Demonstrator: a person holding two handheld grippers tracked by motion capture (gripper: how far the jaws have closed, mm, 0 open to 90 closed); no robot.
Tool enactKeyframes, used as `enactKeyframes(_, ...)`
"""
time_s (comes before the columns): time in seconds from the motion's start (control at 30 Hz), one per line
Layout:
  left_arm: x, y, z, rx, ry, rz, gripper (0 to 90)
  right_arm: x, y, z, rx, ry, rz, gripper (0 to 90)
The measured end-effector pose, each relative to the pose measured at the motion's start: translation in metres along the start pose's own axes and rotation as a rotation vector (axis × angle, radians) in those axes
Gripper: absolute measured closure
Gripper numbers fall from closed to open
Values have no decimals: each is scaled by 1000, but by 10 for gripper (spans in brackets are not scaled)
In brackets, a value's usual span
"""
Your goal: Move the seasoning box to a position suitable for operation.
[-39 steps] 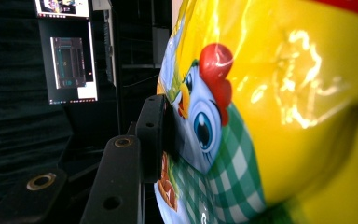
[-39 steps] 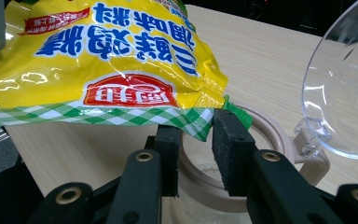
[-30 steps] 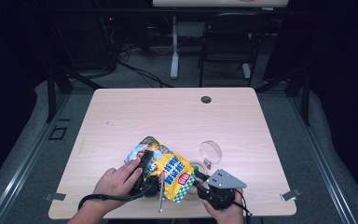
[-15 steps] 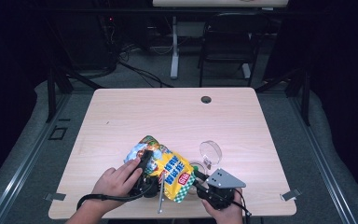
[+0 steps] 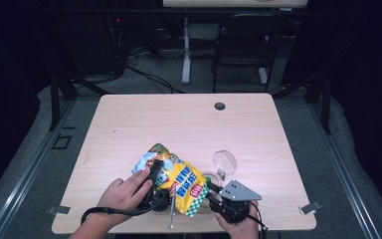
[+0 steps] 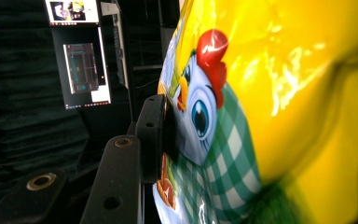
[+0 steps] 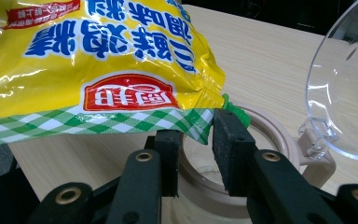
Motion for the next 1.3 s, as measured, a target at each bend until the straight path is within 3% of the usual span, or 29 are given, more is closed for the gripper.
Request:
enactKeyframes(0.13,0,1,-1,8,26,14,633,0,0,0,0,-2,-1,718)
enactKeyframes(0.8,-6,5,-4,45,26,12,656,2,-2,1,6,-8,-9,717)
enactKeyframes(1.0,-6,6,-2,48,7,15,665,2,-3,1,2,-9,-14,718)
enactKeyframes(1.3,-9,9,-7,69,25,23,669,2,-3,2,7,-14,-11,717)
Point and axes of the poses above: each handheld gripper's, and its own axes: x roughly forward along the jaws, y roughly out of its top, z roughly to its right, the point moved 7 cm from there along x, roughly forward along the jaws, and after that the axes turned 8 degrees about -y, right-handed, at the moved point
